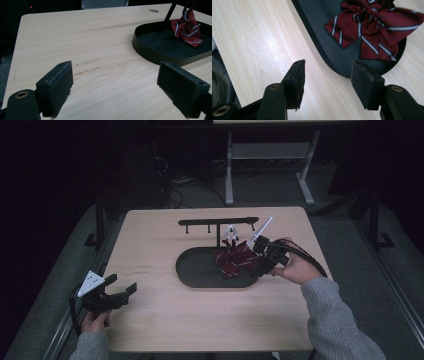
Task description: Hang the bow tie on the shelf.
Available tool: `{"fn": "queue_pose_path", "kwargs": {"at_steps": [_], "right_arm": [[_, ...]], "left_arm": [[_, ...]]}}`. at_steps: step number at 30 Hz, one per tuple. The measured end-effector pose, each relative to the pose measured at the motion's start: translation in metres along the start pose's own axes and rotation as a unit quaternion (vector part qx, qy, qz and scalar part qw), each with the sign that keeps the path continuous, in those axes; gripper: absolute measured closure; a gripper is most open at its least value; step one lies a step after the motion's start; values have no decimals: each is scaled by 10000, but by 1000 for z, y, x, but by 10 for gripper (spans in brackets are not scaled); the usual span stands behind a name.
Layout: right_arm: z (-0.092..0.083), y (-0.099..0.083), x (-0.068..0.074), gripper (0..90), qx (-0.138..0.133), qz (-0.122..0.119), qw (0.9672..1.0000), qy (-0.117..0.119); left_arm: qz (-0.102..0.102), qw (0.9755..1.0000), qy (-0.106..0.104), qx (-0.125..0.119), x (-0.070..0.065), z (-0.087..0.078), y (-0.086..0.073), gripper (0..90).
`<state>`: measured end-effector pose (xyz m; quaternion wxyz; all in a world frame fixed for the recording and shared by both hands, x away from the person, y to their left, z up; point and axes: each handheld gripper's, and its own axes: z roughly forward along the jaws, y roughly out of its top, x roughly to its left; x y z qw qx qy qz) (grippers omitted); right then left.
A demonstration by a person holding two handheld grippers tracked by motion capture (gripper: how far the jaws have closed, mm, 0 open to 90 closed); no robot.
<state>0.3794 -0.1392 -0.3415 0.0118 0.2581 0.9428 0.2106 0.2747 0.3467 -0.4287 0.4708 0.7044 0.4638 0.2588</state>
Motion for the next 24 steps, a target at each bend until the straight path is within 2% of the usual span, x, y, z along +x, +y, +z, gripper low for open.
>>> {"fn": "queue_pose_path", "kwargs": {"at_steps": [14, 24], "right_arm": [[10, -35, 3, 435, -129, 191, 9997, 80], [15, -52, 7, 436, -132, 282, 9995, 112]], "left_arm": [[12, 10000, 13, 23, 0, 0, 0, 128], [16, 10000, -3, 0, -2, 1, 0, 128]]}}
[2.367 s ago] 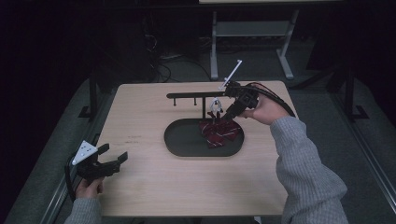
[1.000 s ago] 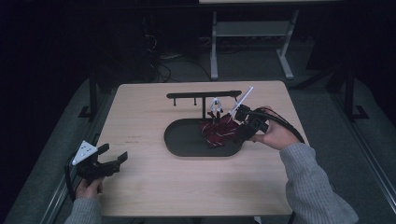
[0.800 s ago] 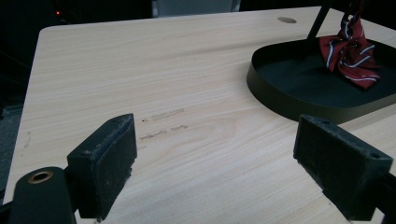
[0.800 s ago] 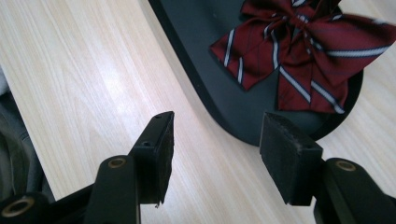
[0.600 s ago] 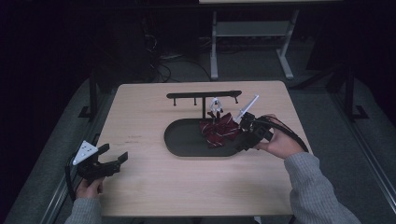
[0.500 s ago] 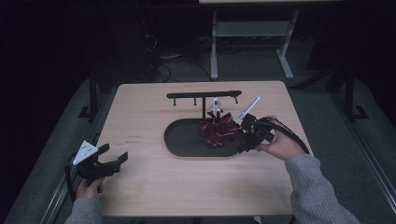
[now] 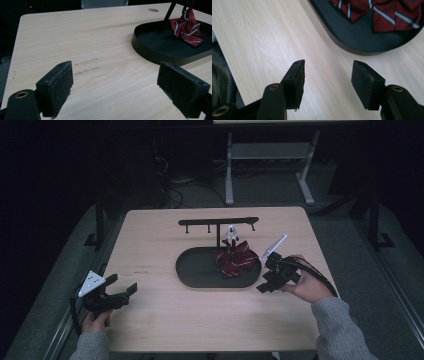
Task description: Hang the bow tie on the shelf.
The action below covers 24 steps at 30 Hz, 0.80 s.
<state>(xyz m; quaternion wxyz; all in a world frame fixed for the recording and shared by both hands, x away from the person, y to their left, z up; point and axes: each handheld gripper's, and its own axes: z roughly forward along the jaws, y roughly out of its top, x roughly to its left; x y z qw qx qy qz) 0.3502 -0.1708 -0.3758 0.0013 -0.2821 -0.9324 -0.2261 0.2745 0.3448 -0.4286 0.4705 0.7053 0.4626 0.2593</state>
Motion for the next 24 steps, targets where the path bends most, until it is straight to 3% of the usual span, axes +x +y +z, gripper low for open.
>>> {"fn": "queue_pose_path", "kwargs": {"at_steps": [20, 24], "right_arm": [[11, -50, 14, 444, -252, 289, 9992, 110], [13, -61, 22, 435, -404, 320, 9987, 66]], "left_arm": [[44, 10000, -19, 47, -3, 1, 0, 128], [113, 9999, -55, 71, -4, 2, 0, 128]]}}
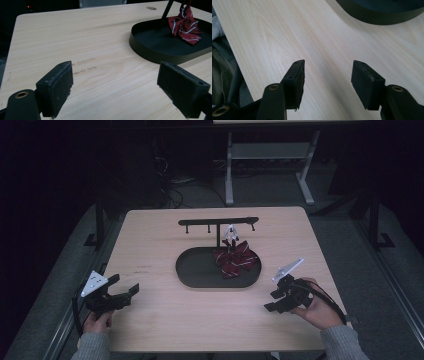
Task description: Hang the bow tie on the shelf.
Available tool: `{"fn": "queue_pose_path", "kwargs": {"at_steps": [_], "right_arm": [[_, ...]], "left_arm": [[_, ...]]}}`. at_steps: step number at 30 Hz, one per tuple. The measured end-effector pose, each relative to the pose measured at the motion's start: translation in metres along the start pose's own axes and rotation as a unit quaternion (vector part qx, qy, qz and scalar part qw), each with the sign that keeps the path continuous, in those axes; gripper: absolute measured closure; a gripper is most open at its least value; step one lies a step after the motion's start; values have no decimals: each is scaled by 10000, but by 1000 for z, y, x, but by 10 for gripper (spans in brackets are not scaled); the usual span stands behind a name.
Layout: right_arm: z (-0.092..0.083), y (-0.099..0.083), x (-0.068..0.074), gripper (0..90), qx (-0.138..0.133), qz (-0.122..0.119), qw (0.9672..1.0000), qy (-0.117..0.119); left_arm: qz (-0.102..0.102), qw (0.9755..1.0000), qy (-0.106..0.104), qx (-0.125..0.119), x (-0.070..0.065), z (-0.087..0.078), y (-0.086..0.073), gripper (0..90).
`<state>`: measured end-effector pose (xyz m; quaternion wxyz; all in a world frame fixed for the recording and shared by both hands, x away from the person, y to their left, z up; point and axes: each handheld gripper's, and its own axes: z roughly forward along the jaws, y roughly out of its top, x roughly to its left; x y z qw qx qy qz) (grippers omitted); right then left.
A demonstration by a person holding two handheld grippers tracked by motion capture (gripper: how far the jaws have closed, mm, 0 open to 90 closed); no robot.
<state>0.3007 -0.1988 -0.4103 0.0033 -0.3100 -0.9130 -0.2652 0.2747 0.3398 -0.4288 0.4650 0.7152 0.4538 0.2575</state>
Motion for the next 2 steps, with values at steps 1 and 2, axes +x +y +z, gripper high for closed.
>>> {"fn": "queue_pose_path", "kwargs": {"at_steps": [1, 2], "right_arm": [[0, 0, 0, 435, 0, 0, 10000, 0], [0, -3, 2, 434, -57, 9, 10000, -10]], "left_arm": [[0, 10000, 0, 0, 0, 0, 0, 128], [19, 10000, -12, 37, 0, 0, 0, 128]]}}
